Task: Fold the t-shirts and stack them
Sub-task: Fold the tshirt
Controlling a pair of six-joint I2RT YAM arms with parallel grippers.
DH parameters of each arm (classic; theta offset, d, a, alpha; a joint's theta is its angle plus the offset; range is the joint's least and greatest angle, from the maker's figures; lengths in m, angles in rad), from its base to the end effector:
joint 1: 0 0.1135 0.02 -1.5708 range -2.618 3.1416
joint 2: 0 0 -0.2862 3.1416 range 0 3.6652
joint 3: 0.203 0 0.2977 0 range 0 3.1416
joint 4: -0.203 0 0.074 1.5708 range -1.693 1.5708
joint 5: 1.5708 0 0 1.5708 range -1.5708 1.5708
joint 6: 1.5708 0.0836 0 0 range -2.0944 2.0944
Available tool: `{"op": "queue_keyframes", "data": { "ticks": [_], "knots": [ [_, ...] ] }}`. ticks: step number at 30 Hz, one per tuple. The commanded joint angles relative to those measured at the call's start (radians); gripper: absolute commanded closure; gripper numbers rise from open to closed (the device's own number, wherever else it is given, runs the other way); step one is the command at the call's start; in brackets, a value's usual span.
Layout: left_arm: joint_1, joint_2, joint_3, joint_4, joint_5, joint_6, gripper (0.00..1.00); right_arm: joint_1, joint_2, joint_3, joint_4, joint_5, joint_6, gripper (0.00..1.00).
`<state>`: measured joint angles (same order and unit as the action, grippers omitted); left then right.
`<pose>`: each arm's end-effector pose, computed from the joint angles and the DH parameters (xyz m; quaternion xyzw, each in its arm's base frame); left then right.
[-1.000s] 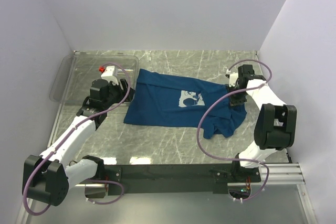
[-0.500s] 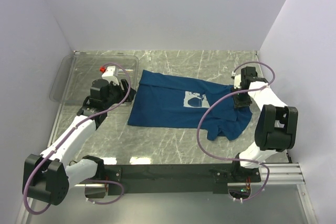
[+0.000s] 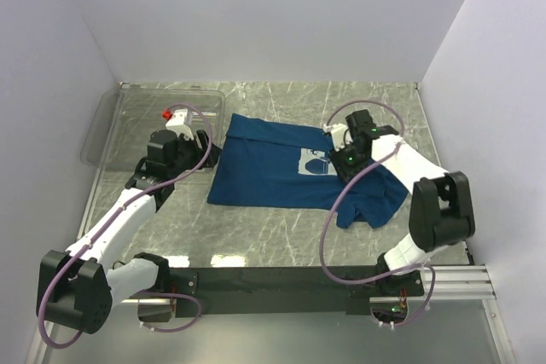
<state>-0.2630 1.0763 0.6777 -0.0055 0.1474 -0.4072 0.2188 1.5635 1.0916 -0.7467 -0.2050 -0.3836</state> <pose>0.3061 -0.0951 0.2459 -0.0195 0.8331 -0.2387 0.4986 0.3464 0.0945 0.1743 -0.3077 0.9300 0.0860 0.1820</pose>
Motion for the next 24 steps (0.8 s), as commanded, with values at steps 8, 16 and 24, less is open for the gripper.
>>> {"op": "queue_keyframes", "data": {
  "ticks": [8,16,24],
  "knots": [
    [0.002,-0.061,-0.041,0.035,0.035,-0.047,0.33,0.054,0.142,0.014,0.098,0.202,0.121,0.55],
    [0.002,-0.055,-0.037,0.036,0.031,-0.045,0.33,0.056,0.19,0.031,0.101,0.257,0.132,0.63],
    [0.002,-0.047,-0.027,0.032,0.035,-0.036,0.33,0.033,0.077,0.03,0.076,0.196,0.115,0.99]
  ]
}}
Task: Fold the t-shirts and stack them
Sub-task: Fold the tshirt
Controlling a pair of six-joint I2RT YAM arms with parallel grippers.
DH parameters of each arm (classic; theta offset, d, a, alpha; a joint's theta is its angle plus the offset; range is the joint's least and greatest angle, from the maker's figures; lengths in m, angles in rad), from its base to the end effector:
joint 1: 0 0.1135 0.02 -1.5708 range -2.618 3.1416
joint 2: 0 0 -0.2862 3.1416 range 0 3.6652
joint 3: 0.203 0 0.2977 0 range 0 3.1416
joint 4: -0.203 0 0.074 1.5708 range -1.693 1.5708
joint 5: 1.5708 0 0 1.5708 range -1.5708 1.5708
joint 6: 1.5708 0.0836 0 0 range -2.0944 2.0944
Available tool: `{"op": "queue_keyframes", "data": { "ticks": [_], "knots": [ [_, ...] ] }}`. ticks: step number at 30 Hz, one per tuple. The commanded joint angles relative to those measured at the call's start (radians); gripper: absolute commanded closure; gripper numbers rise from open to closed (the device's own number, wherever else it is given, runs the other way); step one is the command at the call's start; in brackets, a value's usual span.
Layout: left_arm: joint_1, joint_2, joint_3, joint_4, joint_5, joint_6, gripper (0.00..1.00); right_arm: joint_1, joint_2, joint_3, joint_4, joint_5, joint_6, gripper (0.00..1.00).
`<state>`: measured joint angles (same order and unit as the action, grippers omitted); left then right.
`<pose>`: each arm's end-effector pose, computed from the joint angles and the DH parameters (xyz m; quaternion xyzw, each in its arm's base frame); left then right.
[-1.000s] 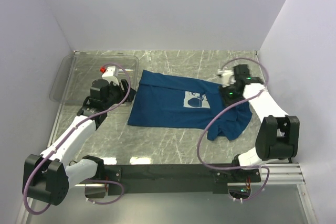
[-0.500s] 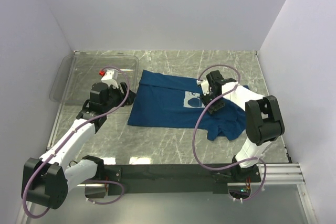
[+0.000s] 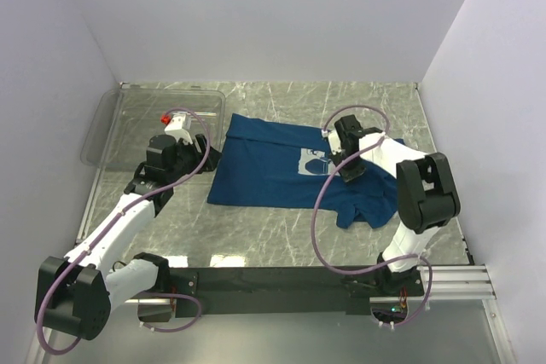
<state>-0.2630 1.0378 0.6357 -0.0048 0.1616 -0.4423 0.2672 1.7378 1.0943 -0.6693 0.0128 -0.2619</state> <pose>0.2960 -0.0936 0.2392 -0.0304 0.8333 -0.2525 0.4909 0.3640 0.0985 0.1164 -0.2585 0.9574 -0.0060 0.1287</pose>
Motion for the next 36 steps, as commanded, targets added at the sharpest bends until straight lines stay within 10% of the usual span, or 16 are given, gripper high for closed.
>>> {"op": "queue_keyframes", "data": {
  "ticks": [1,12,18,24,36],
  "knots": [
    [0.002,-0.007,0.016,0.031,0.021,-0.001,0.33,-0.026,-0.115,0.033,-0.021,-0.074,-0.01,1.0],
    [0.004,0.024,0.025,0.049,0.041,0.013,0.33,-0.181,-0.106,0.084,-0.177,-0.424,-0.115,0.99],
    [0.004,0.016,0.019,0.046,0.042,0.019,0.33,-0.194,-0.102,0.061,-0.113,-0.169,-0.051,0.67],
    [0.002,0.01,0.004,0.055,0.044,0.014,0.33,-0.165,-0.197,0.062,-0.027,0.053,-0.063,0.65],
    [0.002,0.019,0.013,0.06,0.05,0.01,0.33,0.038,-0.164,0.033,-0.069,-0.13,-0.116,0.61]
  ]
}}
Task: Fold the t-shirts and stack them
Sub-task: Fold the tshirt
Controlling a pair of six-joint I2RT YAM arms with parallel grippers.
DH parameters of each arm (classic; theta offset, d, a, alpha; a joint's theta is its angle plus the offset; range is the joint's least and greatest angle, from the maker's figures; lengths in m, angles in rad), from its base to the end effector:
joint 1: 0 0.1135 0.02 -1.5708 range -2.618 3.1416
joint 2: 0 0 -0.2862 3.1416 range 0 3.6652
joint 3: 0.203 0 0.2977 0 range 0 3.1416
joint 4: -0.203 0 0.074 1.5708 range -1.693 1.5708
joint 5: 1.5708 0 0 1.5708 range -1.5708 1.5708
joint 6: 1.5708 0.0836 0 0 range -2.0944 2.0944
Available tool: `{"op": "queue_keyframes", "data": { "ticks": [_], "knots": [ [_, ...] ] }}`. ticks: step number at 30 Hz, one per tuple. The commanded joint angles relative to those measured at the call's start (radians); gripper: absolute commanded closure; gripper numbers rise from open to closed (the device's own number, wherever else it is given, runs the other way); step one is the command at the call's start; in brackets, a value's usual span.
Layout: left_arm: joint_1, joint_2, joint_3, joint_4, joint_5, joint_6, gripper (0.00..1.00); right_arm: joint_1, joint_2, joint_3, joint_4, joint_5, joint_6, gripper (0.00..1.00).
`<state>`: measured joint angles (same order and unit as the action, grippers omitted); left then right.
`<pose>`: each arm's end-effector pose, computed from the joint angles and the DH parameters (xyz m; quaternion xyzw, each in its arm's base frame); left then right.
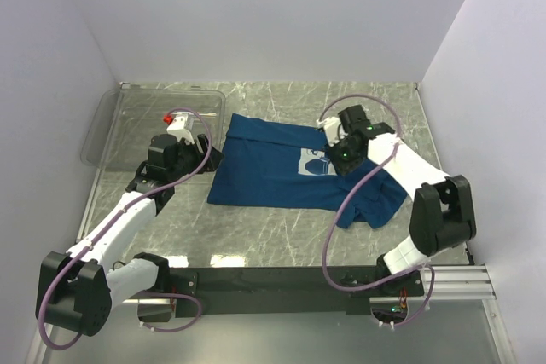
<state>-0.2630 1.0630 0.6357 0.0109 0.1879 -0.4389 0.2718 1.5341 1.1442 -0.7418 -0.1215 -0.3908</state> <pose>0.2990 -0.0967 0.2342 -0.0223 0.8356 -0.2606 0.4831 0.3525 0.1088 0.2021 -0.3294 0.9169 0.0462 0.2205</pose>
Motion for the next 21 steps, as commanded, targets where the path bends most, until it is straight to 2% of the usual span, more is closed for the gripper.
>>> {"op": "queue_keyframes", "data": {
  "ticks": [1,7,12,15,18,19,20,21],
  "knots": [
    [0.002,-0.008,0.012,0.043,0.025,0.003,0.33,0.04,0.053,-0.018,0.018,0.025,0.026,0.59],
    [0.002,-0.028,-0.005,0.037,0.022,-0.006,0.33,0.078,0.129,-0.021,0.058,0.161,0.096,0.55],
    [0.002,-0.031,-0.01,0.037,0.019,-0.008,0.33,0.092,0.165,-0.017,0.067,0.177,0.115,0.58],
    [0.002,-0.031,-0.008,0.035,0.016,-0.006,0.33,0.092,0.184,-0.005,0.062,0.183,0.119,0.66],
    [0.002,-0.031,-0.005,0.029,0.015,-0.003,0.33,0.09,0.182,0.002,0.058,0.175,0.118,0.82],
    [0.004,-0.031,-0.002,0.029,0.013,-0.003,0.33,0.087,0.176,0.003,0.056,0.168,0.116,0.95],
    [0.002,-0.031,-0.002,0.027,0.015,-0.001,0.33,0.086,0.169,0.002,0.056,0.164,0.116,1.0],
    [0.004,-0.032,-0.001,0.026,0.015,0.002,0.33,0.084,0.152,0.003,0.056,0.154,0.112,1.0]
  ]
}}
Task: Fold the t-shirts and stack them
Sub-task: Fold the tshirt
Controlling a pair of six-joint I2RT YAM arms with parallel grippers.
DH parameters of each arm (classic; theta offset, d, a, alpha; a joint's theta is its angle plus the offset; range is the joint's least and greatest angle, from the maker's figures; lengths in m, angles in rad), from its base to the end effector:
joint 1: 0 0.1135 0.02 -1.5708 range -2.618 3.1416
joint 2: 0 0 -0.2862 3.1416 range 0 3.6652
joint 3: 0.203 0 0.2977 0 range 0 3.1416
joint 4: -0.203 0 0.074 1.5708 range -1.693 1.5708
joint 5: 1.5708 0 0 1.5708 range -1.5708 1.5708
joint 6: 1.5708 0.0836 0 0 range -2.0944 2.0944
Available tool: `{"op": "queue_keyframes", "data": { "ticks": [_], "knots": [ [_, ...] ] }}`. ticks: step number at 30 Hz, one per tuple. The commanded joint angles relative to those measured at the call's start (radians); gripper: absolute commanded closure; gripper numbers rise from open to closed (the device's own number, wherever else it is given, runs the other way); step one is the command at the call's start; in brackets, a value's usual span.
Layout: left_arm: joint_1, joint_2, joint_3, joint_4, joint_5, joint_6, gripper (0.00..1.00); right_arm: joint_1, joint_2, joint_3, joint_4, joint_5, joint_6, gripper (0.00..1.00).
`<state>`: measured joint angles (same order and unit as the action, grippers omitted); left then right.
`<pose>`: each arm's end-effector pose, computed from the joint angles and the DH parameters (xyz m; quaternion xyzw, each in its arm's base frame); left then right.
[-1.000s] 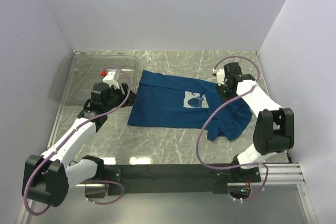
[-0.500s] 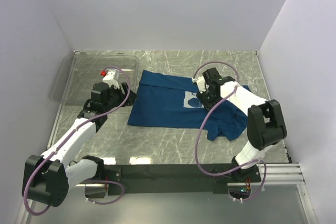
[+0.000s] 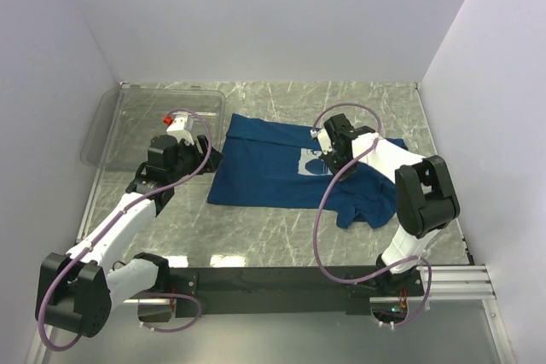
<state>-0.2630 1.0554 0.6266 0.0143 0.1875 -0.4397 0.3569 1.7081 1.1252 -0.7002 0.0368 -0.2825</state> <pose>0.2972 -0.0962 0.2330 -0.0226 0.8351 -0.2609 0.4839 0.3575 0.1300 0.1355 -0.3085 0.9402 -0.0129 0.1439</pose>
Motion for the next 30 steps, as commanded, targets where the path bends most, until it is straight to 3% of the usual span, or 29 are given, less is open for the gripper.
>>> {"op": "queue_keyframes", "data": {
  "ticks": [1,6,9,10,12,16,20,23,27,30],
  "knots": [
    [0.002,-0.021,0.01,0.023,0.015,0.004,0.33,-0.009,-0.033,0.025,0.005,-0.023,0.0,1.0],
    [0.004,-0.018,0.018,0.019,0.017,0.009,0.33,-0.072,-0.14,0.035,-0.012,-0.159,-0.024,1.0],
    [0.004,-0.011,0.019,0.022,0.021,0.009,0.33,-0.072,-0.151,0.021,-0.013,-0.16,-0.014,1.0],
    [0.004,-0.009,0.019,0.024,0.023,0.01,0.33,-0.07,-0.14,0.019,-0.019,-0.146,-0.004,0.83],
    [0.004,-0.002,0.019,0.03,0.027,0.009,0.33,-0.068,-0.095,0.013,-0.024,-0.143,0.017,0.61],
    [0.004,0.0,0.018,0.038,0.027,0.007,0.33,-0.049,-0.048,-0.01,0.024,-0.056,0.057,0.55],
    [0.004,-0.006,0.007,0.039,0.029,0.002,0.33,-0.038,0.019,0.021,0.033,-0.003,0.085,0.56],
    [0.002,-0.017,-0.002,0.038,0.026,-0.001,0.33,-0.023,0.039,0.034,0.031,-0.006,0.088,0.62],
    [0.004,-0.032,-0.007,0.023,0.017,0.001,0.33,-0.018,0.01,0.041,0.016,-0.018,0.075,0.88],
    [0.002,-0.04,-0.007,0.019,0.009,0.002,0.33,-0.035,-0.073,0.033,0.004,-0.055,0.04,1.0]
  ]
}}
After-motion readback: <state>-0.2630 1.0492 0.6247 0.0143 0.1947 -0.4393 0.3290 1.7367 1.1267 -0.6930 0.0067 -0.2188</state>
